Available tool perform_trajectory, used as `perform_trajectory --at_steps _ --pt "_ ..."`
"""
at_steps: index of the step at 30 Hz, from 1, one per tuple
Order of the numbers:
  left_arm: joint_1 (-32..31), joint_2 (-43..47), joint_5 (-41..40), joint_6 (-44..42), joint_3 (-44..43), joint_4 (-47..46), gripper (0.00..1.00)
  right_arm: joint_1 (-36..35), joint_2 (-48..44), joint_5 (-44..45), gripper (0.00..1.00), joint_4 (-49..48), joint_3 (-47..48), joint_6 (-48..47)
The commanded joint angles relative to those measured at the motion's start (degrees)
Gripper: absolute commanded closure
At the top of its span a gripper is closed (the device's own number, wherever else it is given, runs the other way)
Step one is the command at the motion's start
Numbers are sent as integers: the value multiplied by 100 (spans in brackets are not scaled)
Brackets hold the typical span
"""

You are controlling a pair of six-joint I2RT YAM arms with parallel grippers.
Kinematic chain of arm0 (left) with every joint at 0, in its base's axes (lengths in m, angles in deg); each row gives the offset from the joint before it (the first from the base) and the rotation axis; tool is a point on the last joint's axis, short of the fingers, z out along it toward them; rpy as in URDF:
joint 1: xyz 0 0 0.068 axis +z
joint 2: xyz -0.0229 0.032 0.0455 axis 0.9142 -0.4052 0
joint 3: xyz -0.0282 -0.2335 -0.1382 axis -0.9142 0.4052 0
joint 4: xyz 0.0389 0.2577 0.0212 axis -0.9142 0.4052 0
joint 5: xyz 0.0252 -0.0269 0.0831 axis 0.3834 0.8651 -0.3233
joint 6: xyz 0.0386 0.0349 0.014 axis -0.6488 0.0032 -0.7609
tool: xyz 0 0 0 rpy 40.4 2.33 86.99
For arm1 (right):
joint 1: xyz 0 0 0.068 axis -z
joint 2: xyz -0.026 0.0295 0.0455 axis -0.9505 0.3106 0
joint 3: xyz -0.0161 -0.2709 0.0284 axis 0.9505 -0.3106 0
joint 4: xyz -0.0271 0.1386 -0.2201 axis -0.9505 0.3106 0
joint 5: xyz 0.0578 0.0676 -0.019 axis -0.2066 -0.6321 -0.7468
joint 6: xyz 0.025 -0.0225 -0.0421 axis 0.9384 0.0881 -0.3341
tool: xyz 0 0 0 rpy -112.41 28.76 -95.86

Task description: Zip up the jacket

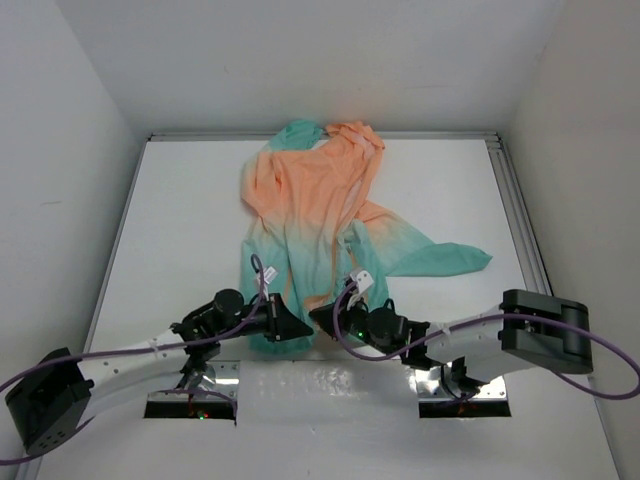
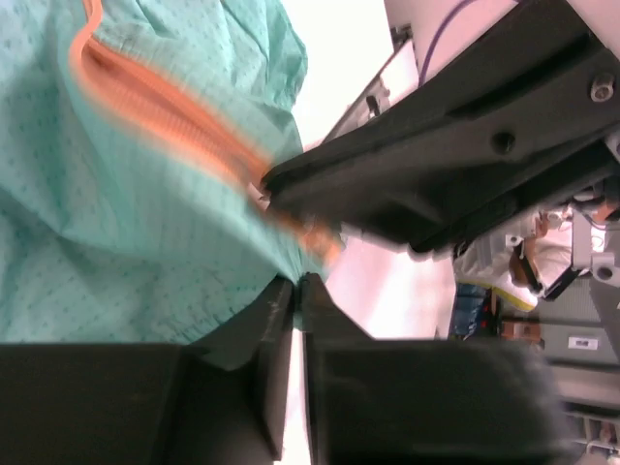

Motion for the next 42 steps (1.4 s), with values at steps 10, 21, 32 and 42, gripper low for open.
perform_trajectory --at_steps 10,21,32,42 --pt "-148 236 212 191 -79 751 53 -210 -826 1128 100 419 -845 399" --pt "-2704 -152 -2852 2046 -149 519 75 -1152 -676 1614 100 1280 -397 1443" --pt "-134 281 -4454 230 -1578 3384 65 -1407 -457 1920 100 1308 -433 1622" --pt "2415 -1250 -4676 -739 -1888 3158 82 -1267 255 2343 100 1440 394 1243"
